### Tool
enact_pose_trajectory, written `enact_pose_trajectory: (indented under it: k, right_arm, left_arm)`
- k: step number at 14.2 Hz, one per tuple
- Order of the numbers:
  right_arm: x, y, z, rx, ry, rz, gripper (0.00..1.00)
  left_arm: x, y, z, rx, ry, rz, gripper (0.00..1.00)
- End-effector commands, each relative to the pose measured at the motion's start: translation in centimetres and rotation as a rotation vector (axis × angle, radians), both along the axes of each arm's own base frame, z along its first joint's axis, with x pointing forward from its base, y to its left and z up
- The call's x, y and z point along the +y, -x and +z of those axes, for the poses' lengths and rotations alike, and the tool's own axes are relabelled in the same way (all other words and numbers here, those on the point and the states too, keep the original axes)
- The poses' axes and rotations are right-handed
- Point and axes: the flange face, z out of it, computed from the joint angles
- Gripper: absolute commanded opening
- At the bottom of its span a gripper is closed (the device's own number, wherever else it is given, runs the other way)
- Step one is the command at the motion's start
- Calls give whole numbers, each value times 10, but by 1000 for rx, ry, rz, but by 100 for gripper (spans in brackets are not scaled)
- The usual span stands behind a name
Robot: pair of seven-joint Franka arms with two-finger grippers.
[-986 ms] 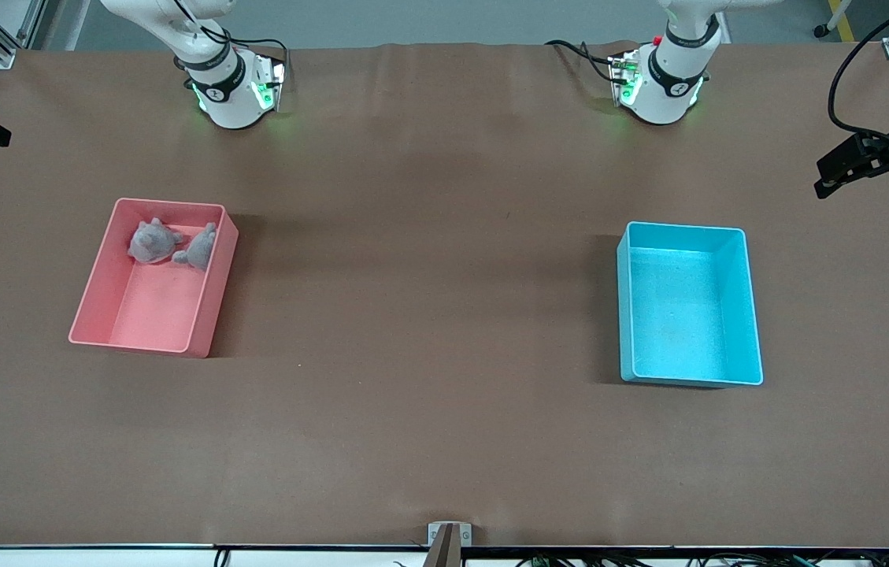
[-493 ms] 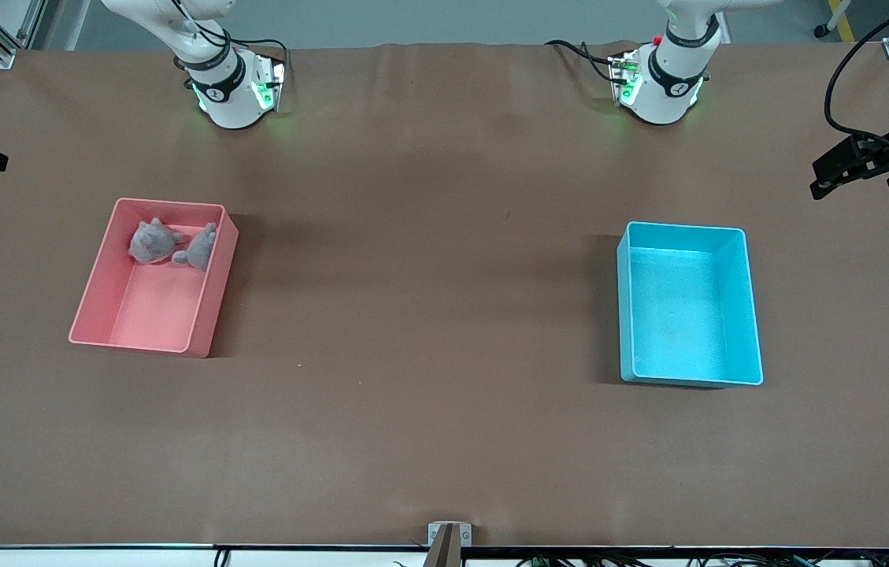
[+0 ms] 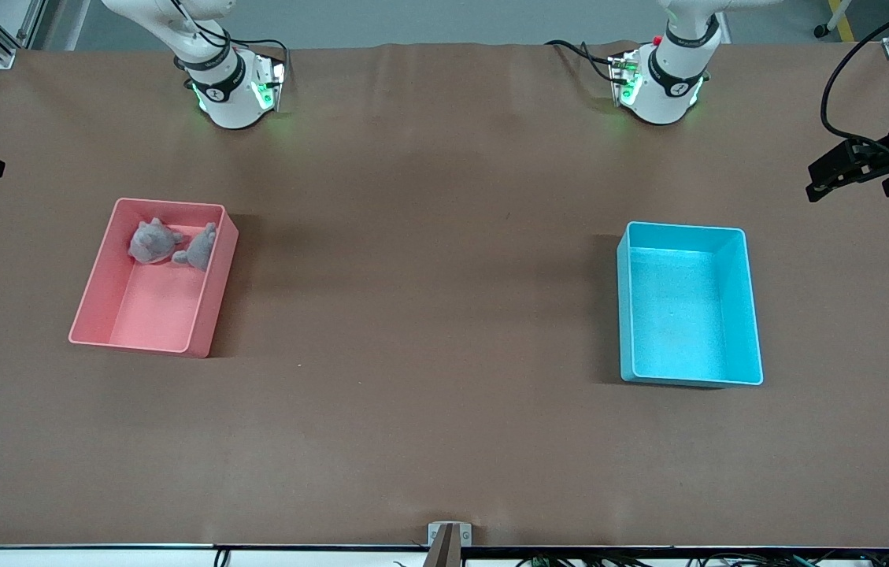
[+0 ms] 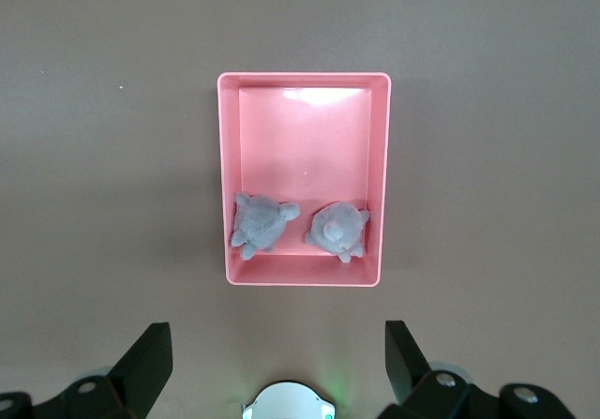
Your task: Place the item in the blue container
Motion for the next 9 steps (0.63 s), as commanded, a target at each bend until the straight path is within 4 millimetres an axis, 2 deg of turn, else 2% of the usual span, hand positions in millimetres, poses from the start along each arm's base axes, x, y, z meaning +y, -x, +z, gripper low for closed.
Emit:
enact_pose_trajectory:
  k: [1,3,5,7,9]
  right_arm:
    - [-12,-28,-41,54,-3,-5,100]
    - [-26,-52,-85,100,9,-22,100]
    - [-29,-56,-117,154,17,-37,100]
    - [-26,-47,-181,195,40,-114,100]
    - [-19,-26,-230,209,51,-183,100]
  left_arm:
    - [0,3,3,1,12,-12,100]
    - [-1,3,1,5,12,-14,100]
    - [-2,2,0,5,12,-15,100]
    - [-1,2,0,7,10,-14,100]
    - [1,2,1,5,12,-11,100]
